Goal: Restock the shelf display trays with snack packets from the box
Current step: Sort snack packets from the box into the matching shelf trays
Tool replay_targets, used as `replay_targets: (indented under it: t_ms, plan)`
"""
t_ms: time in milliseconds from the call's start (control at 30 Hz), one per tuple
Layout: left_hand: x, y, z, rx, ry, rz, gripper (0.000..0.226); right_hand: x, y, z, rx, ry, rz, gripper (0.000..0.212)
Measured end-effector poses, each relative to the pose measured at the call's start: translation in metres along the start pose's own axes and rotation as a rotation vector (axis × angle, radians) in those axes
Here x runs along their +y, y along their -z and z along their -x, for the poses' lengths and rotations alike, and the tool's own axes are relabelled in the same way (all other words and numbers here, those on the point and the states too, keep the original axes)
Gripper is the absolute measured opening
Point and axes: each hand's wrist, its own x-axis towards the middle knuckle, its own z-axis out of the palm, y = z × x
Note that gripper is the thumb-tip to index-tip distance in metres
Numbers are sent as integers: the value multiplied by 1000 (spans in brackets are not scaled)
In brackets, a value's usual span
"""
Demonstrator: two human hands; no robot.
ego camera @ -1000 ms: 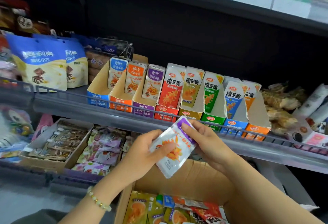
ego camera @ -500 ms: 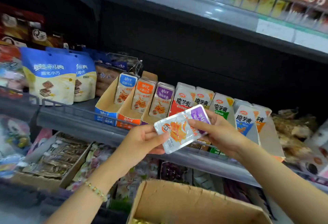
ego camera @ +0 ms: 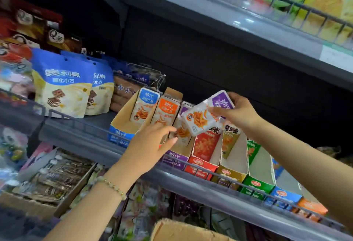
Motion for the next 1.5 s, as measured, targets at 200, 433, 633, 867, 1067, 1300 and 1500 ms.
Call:
replay_targets:
  t_ms: [200,433,633,867,1067,1300,1500]
  plan:
    - [-19,-18,-13,-144,-12,-193,40,-2,-39,-42,-154,84,444,42]
    - [-25,-22,-14,-143,-30,-183,30,16,-72,-54,-430,155,684,59]
    - [-24,-20,-15,-152,-43,-187,34,28,-71,-62,-352,306,733,63]
    - [-20,-18,-15,-164,-38,-185,28,37,-71,-72,-217,399,851,60]
    - [-21,-21,-13,-139,-14,-198,35,38,-66,-69,-193,438,859,67]
    - [-2,-8,4,-54,-14,-195,51,24,-47,-21,-201,429,527,54]
    - [20,5,62,-142,43,-29,55,45,-21,60,-356,326,241,47]
